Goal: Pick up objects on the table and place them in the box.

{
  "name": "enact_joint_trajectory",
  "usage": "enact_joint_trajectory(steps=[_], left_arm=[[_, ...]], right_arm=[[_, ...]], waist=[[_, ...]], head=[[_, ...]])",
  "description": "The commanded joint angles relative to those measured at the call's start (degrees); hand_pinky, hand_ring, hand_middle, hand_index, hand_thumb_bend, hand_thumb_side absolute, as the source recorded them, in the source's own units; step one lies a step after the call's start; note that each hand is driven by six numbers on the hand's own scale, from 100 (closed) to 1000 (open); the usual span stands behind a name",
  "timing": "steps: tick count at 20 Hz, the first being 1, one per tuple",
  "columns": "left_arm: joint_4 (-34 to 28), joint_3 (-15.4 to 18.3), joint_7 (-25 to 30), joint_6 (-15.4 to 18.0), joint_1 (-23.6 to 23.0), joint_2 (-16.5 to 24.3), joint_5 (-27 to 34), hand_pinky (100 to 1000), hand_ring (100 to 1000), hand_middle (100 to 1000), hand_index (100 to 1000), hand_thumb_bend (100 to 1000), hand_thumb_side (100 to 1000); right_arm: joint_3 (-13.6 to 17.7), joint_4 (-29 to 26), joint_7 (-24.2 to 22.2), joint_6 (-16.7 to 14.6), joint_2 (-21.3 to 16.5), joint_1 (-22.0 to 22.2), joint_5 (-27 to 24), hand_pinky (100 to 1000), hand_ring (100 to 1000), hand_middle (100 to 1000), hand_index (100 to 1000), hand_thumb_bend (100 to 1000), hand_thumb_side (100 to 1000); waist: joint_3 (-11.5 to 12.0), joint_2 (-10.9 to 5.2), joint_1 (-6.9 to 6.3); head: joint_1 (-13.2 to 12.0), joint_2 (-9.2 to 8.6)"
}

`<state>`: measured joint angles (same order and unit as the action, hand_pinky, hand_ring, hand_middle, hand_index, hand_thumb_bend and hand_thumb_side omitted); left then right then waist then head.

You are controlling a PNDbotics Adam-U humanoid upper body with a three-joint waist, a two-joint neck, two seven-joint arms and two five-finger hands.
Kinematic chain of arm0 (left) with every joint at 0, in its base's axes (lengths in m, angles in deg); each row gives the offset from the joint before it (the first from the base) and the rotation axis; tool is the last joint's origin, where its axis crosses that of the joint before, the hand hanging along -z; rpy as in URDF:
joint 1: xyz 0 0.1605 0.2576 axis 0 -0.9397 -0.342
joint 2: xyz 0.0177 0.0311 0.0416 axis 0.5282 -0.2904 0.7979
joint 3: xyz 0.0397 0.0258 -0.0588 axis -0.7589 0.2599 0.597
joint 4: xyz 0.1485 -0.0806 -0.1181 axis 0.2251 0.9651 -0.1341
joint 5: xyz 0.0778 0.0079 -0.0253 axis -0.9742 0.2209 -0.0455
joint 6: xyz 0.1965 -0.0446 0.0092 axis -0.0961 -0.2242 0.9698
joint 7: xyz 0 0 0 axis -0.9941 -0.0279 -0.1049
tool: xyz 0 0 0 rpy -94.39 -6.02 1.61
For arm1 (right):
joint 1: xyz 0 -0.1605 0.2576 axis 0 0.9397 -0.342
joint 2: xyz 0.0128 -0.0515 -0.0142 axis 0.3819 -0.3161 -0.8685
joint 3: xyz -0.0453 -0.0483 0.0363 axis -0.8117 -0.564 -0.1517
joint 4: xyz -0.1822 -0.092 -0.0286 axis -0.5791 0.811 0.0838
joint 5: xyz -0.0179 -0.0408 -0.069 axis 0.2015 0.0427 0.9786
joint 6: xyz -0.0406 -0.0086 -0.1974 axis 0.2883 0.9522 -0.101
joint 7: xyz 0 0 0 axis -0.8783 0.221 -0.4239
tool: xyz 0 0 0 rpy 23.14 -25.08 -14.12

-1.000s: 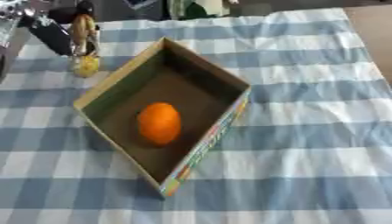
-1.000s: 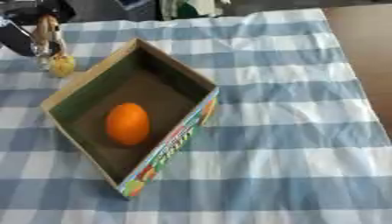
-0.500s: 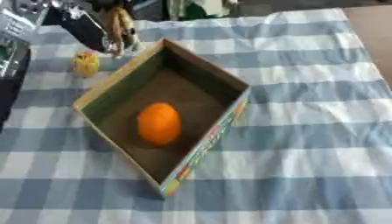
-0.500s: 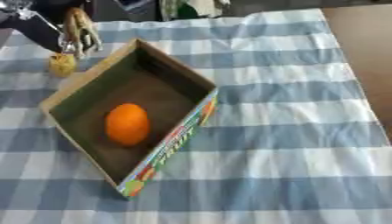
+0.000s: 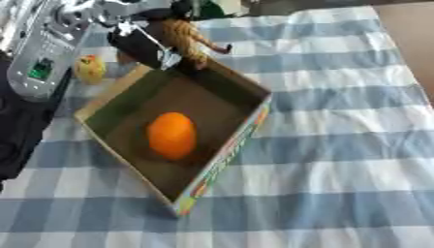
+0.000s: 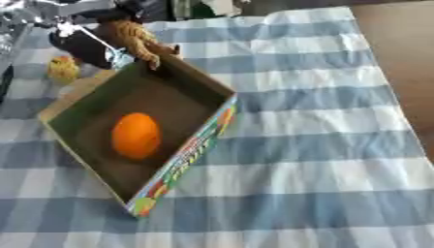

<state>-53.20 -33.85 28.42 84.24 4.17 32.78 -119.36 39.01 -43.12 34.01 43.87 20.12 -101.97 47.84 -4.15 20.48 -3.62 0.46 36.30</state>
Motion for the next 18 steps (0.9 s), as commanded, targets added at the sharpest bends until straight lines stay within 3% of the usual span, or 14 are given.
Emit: enact_joint_trajectory(steps=[1,5,12,16,18], left_arm=[[0.7,-0.2,-0.92,-0.32,1.21,-0.34,-0.19,212,410,254,267,100,282],[3.47,-0.92,-1.18,-1.06,0.92,-1.37,-0.05,252,448,317,341,100,271],[10.11,-1.08,1.99,-0.07,0.39,-2.52,-0.53,454,619,555,676,100,204],[12.81,-0.97,1.58,1.12,0.14,-3.25,-2.12,503,679,625,770,117,343],[14.02,-1.07,1.51,1.88,-0.02,-3.57,-2.69,511,693,650,811,189,459]], right_arm=[[0.43,-1.11,-0.04,0.02,-0.64,-0.98,0.44,808,946,665,840,127,577],[0.48,-1.11,-0.08,0.08,-0.53,-1.03,0.42,808,945,665,840,129,576],[0.62,-1.11,-0.03,0.12,-0.32,-0.94,0.35,808,946,664,840,130,574],[0.76,-1.11,0.07,0.14,-0.31,-0.87,0.37,808,946,664,840,131,573],[0.83,-1.11,0.17,0.15,-0.3,-0.85,0.38,808,946,664,840,131,573]], waist=[[-0.15,-1.03,0.16],[-0.3,-0.9,0.08],[-0.36,-0.86,0.06],[-0.4,-0.82,0.14],[-0.4,-0.8,0.16]], head=[[0.8,0.41],[0.68,0.29],[0.47,-0.02],[0.34,-0.02],[0.28,-0.08]])
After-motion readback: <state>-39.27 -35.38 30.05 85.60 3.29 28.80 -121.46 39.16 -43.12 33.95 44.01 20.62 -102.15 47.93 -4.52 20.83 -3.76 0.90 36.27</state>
